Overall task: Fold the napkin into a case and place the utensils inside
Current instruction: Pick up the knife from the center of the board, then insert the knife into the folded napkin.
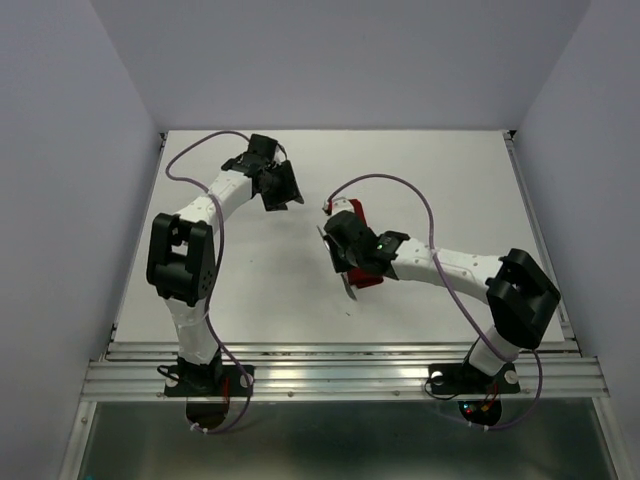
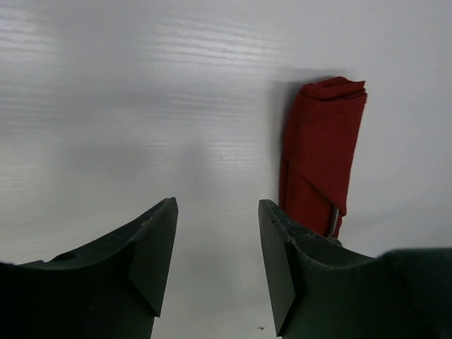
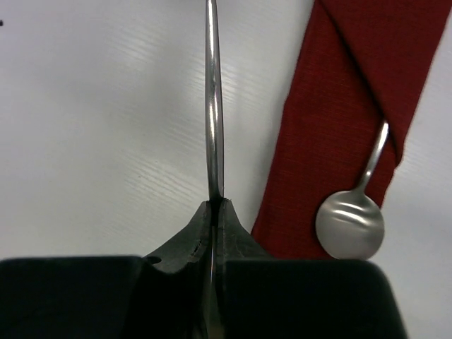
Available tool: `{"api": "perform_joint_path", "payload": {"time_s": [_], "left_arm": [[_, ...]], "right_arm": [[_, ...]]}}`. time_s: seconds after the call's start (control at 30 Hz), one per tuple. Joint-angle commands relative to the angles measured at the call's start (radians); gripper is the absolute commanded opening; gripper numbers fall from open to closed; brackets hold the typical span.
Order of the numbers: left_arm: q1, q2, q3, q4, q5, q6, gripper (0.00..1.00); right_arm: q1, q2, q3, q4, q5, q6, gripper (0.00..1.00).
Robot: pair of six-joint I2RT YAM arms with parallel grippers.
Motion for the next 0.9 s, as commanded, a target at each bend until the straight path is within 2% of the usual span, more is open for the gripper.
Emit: {"api": "perform_joint_path", "payload": {"time_s": [0.0, 0.23, 0.37, 0.57, 0.87], "left_arm": [[-0.045, 0.051, 0.112, -0.006, 0.065, -0.011, 0.61], [-0.104, 0.163, 0.198, 0.067, 0.140, -0.024, 0.61], [-0.119, 0.259, 0.300, 0.066, 0.152, -0.013, 0.61], [-0.138, 0.355, 0.405, 0.048, 0.163, 0.004, 0.61], [-0.142, 0.425, 0.431, 0.017, 0.157, 0.013, 0.60]], "right_arm": [[-0.053, -0.067, -0.027, -0.052, 0.001, 0.019, 0.01], [-0.145, -0.106, -0.071, -0.103, -0.039, 0.023, 0.01], [-0.190, -0.091, -0.076, -0.123, -0.075, 0.028, 0.01], [-0.199, -0.054, -0.059, -0.143, -0.107, 0.029, 0.01], [-0.199, 0.007, -0.022, -0.149, -0.133, 0.016, 0.01]]}}
